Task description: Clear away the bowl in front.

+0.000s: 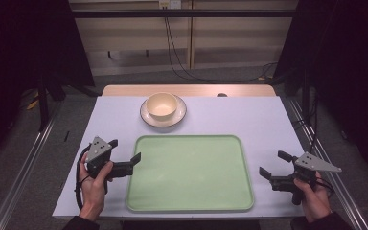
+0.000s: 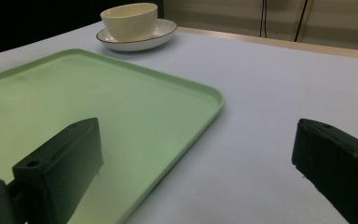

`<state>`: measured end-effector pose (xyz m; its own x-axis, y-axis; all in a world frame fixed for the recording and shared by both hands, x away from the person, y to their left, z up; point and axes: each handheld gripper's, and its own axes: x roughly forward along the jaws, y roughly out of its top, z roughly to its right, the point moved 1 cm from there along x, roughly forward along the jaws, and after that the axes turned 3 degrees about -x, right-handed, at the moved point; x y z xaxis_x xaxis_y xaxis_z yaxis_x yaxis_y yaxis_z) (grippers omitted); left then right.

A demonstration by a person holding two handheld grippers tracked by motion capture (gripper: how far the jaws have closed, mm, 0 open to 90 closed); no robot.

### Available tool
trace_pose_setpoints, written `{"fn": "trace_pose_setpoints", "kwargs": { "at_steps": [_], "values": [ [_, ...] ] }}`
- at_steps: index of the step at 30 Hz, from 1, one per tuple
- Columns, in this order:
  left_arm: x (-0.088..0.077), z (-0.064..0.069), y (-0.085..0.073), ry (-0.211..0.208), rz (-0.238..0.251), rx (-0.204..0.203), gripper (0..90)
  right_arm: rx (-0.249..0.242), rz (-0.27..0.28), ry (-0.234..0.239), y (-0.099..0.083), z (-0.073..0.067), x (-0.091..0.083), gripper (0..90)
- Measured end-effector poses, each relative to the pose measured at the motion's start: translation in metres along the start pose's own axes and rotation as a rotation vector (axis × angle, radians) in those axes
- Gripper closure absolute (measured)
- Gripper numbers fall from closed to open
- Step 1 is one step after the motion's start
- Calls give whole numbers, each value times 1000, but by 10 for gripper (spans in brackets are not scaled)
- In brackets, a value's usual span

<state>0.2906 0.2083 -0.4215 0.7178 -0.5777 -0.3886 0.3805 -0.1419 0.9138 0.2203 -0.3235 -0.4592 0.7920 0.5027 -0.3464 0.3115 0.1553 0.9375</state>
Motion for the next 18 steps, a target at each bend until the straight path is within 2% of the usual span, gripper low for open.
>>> {"fn": "trace_pose_setpoints", "kwargs": {
  "at_steps": [5,6,7,8,9,10,14,16,18],
  "values": [
    [6,-3,3,-4,1,10,36,1,2,5,0,0,0,12],
    [9,-4,3,-4,-24,37,36,0,-2,9,0,0,0,12],
    [9,-4,3,-4,-24,37,37,-1,-1,9,0,0,0,12],
    [14,-5,2,-33,-39,18,37,0,-1,9,0,0,0,11],
    [16,-5,2,-35,-39,16,36,2,-1,9,0,0,0,12],
    [17,-6,2,-29,-45,39,36,1,-1,10,0,0,0,12],
    [22,-8,5,-40,-55,33,38,0,0,12,0,0,0,12],
    [26,-11,7,-32,-55,20,41,-1,-1,12,0,-1,1,12],
    [29,-13,8,-34,-61,28,46,-1,-3,14,0,-1,1,11]
  ]
}}
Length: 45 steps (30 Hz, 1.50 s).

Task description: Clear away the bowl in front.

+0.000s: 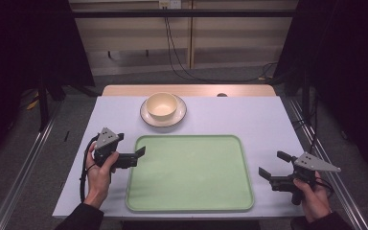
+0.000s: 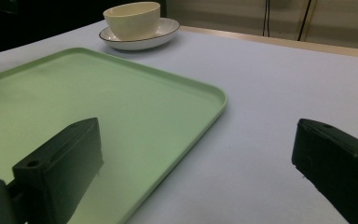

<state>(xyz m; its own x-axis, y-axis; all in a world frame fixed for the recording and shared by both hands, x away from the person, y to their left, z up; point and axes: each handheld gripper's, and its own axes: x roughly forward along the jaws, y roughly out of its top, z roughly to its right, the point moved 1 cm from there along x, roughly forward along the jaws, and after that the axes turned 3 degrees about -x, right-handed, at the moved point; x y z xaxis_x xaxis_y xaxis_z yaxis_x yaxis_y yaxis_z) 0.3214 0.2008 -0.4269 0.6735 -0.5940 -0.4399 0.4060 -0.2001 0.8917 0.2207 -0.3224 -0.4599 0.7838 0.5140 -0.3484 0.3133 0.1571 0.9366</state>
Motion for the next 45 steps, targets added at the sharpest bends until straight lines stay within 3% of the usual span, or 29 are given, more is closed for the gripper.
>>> {"fn": "trace_pose_setpoints", "kwargs": {
  "at_steps": [2,6,7,9,12,14,18,24,29,35,36,45],
  "values": [
    [4,-3,1,-7,8,-11,45,1,-1,0,0,0,0,12],
    [8,-7,3,16,-11,20,45,-2,-3,0,0,0,0,11],
    [10,-8,6,9,-4,-1,45,0,-2,0,0,0,0,11],
    [13,-8,10,-4,-17,16,40,4,-1,2,0,0,0,11],
    [17,-7,13,-21,3,-12,41,0,-1,1,0,0,0,11],
    [24,-6,14,-5,-17,26,40,3,1,4,0,0,0,11],
    [36,-7,16,-11,-57,55,42,1,-3,4,0,0,0,11],
    [49,-16,20,-5,-53,29,42,2,-5,8,0,0,1,11],
    [57,-22,25,-4,-42,27,47,2,-5,9,0,0,1,11],
    [65,-28,28,-7,-67,36,55,1,-6,9,0,0,1,11],
    [69,-29,30,-7,-56,17,55,4,-5,9,0,0,1,11],
    [81,-37,40,5,-56,8,94,8,-5,13,0,0,1,12]
  ]
}}
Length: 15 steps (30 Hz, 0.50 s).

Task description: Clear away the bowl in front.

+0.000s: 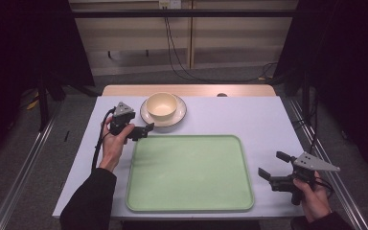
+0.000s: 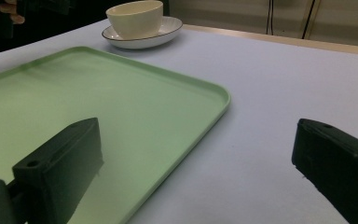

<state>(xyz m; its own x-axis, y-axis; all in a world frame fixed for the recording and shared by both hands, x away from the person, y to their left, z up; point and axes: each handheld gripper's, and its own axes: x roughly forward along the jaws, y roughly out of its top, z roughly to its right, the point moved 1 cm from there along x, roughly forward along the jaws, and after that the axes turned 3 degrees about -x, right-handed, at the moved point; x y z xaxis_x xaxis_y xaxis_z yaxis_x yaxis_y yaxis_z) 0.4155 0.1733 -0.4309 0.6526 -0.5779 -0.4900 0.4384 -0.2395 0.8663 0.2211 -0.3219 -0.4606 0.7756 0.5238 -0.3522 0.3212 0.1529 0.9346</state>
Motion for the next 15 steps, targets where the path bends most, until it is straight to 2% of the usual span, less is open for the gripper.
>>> {"fn": "trace_pose_setpoints", "kwargs": {
  "at_steps": [3,6,8,10,14,15],
  "values": [
    [6,-2,8,1,1,3,90,0,-2,2,0,0,0,12],
    [10,-3,14,-15,6,-22,90,-3,-5,4,0,1,0,12],
    [13,-3,18,-12,3,-4,91,-3,-5,1,0,1,0,12],
    [14,-3,20,-14,-2,-4,91,1,-3,-1,0,1,0,12],
    [21,-7,29,4,-4,-2,96,0,-1,-1,0,1,0,12],
    [23,-12,31,8,-23,-10,96,5,1,4,0,0,-1,12]
  ]
}}
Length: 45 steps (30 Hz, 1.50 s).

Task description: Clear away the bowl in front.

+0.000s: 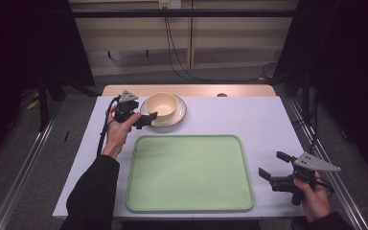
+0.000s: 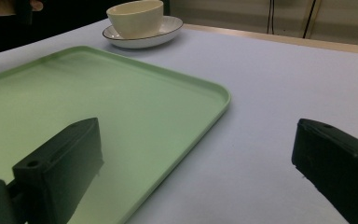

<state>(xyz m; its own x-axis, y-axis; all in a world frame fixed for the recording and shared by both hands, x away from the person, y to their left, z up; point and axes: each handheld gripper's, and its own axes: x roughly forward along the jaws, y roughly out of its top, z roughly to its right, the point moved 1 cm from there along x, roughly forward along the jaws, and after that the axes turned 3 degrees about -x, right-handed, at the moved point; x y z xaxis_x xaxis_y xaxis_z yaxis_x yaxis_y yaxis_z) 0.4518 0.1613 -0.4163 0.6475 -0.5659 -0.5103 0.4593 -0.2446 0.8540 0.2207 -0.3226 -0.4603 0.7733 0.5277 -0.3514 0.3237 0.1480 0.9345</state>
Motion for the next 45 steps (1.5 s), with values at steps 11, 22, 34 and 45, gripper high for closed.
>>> {"fn": "trace_pose_setpoints", "kwargs": {
  "at_steps": [11,22,34,45],
  "values": [
    [17,-14,11,80,-33,-29,116,-5,4,7,0,0,0,13],
    [42,-23,26,79,-65,-37,165,-4,5,15,0,0,0,14],
    [64,-27,20,88,-162,-45,259,-5,4,18,0,0,-1,14],
    [79,-30,10,108,-283,-72,225,-7,0,23,-1,0,0,14]
  ]
}}
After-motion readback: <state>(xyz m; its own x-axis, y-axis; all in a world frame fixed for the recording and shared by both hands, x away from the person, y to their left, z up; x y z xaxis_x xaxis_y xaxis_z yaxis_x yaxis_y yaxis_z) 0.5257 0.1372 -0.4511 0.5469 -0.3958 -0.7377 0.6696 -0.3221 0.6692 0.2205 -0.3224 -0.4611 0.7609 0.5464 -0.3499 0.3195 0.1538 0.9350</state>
